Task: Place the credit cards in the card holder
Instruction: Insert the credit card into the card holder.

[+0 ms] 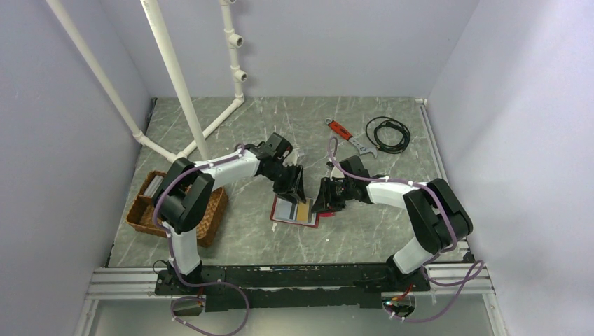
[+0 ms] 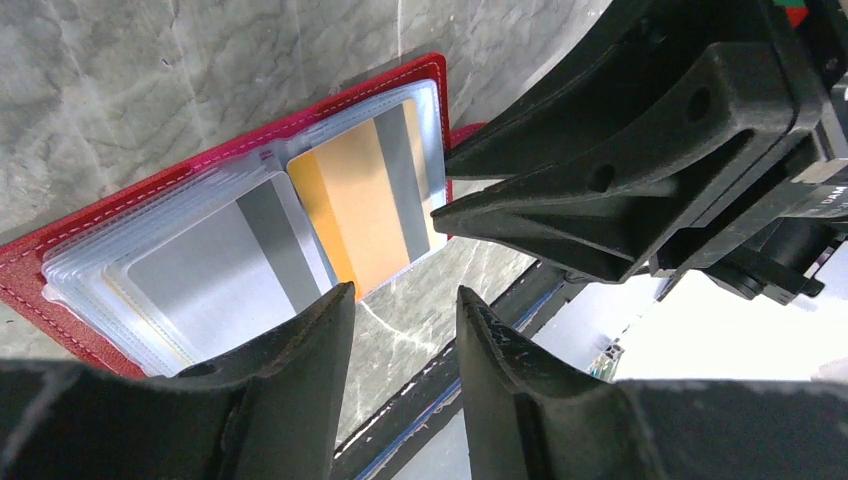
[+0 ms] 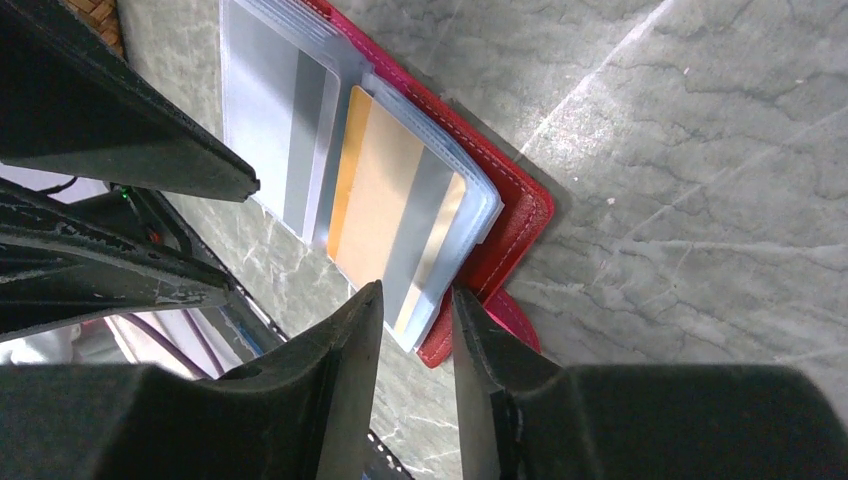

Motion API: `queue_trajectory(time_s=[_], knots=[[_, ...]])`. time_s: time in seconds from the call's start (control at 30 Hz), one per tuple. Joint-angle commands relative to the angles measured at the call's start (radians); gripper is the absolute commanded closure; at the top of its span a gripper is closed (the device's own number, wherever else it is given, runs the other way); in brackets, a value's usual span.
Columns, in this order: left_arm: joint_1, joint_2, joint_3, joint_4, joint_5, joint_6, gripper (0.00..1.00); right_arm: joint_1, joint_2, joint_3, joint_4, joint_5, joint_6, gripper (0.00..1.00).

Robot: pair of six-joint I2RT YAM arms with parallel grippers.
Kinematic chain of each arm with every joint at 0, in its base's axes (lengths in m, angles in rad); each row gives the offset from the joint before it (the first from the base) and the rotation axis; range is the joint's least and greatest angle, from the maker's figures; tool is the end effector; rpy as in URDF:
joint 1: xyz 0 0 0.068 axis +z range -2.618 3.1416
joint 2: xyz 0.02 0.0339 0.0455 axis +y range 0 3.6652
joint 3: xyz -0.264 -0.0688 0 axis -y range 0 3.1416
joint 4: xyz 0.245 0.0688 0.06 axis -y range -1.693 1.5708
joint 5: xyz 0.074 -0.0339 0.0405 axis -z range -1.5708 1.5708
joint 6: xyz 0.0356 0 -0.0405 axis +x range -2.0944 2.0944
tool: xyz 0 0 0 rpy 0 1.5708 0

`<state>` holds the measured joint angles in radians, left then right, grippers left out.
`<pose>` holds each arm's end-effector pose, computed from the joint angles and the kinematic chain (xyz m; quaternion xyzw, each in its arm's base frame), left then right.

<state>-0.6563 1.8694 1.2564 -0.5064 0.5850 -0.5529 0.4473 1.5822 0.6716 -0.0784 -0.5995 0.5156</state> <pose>0.2873 -0.2461 0.1806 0.1127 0.9287 -0.3530 0.0165 0.2415 0.1381 0.1344 -0.0534 0.9176 0.3776 0.1119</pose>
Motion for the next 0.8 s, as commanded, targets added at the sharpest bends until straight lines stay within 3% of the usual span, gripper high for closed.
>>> queue_trajectory(time_s=[0.0, 0.2, 0.4, 0.77], knots=[[-0.011, 0.007, 0.026, 0.006, -0.008, 0.022, 0.54, -0.006, -0.048, 0.02, -0.019, 0.021, -0.02, 0.65], [-0.022, 0.08, 0.032, 0.053, 0.028, 0.019, 0.67, -0.005, -0.062, 0.015, -0.014, 0.018, -0.005, 0.65], [-0.025, 0.103, -0.002, 0.033, -0.056, 0.02, 0.86, -0.005, -0.062, 0.01, -0.002, -0.001, 0.009, 0.65], [-0.024, 0.095, -0.07, 0.064, -0.06, 0.013, 0.9, -0.005, -0.033, 0.008, 0.008, 0.009, 0.014, 0.64]])
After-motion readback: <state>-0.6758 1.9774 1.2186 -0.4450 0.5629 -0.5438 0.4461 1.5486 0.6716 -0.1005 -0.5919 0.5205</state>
